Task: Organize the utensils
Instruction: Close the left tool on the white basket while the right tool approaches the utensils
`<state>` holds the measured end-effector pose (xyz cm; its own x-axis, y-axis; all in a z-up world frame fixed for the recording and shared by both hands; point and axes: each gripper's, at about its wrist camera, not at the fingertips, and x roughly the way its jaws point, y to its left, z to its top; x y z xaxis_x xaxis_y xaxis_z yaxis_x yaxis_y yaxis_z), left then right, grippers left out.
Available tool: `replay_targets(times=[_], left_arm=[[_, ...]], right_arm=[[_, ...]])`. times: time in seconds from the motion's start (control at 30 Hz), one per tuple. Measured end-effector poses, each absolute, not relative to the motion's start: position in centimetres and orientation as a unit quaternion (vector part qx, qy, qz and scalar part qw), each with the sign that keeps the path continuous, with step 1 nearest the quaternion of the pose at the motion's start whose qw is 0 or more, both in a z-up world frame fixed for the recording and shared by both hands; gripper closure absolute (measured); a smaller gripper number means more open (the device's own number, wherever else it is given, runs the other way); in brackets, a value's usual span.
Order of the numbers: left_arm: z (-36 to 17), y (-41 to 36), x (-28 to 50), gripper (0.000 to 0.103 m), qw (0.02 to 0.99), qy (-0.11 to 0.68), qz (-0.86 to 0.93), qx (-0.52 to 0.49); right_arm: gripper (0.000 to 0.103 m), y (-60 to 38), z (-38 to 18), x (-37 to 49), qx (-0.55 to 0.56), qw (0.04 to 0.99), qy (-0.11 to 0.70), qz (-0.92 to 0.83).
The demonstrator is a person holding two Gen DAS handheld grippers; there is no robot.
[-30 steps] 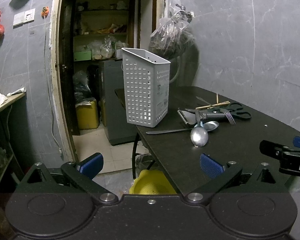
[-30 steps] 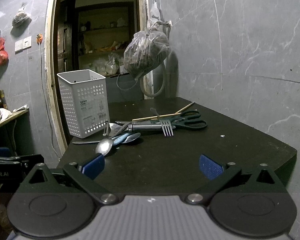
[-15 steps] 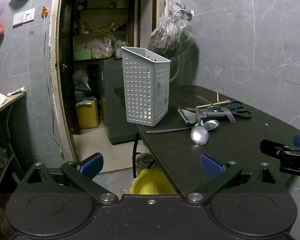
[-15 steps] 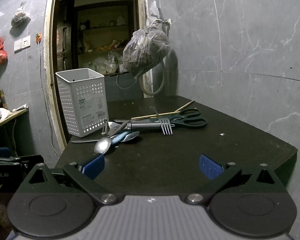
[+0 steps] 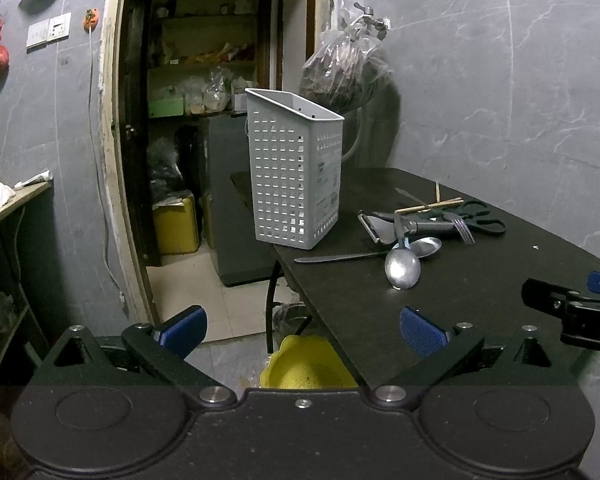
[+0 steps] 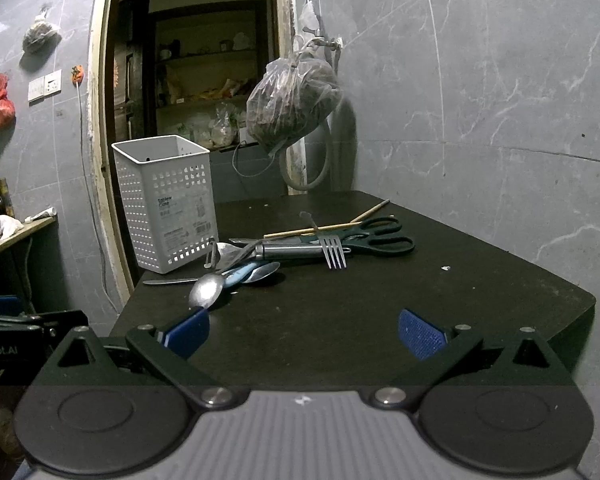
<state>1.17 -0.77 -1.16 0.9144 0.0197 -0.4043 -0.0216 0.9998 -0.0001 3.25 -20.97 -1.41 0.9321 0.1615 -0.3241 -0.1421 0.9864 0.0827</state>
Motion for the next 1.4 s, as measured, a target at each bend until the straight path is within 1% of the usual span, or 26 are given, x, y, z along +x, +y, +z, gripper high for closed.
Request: replay_targets(times=[0.4,0.87,1.13,1.4], left_arm=[[-1.7,-0.7,2.8,0.001,0.976,0.219,0.014,0.001],[-1.2,-0.6,5.9,0.001,0.977,0.210,0.019,0.018],[-0.1,-0.4,8.6,0.000,0.984,0.177,0.014,0.029],[0.8,1.3,13.1,0.001,0.987,0.154,0.018,0.033]], right_arm=[[0.000,-21.7,-2.3,4.3,0.049,0.981,0.171,0.077],[0.000,-22.9,-3.0,6.0,0.080,0.981,0.148,0.091],[0.000,-23.9,-3.0,7.5,0.093,0.982,0.144,0.077],[0.000,-24.5,-3.3,9.2,0.097,0.981,0.154,0.064]])
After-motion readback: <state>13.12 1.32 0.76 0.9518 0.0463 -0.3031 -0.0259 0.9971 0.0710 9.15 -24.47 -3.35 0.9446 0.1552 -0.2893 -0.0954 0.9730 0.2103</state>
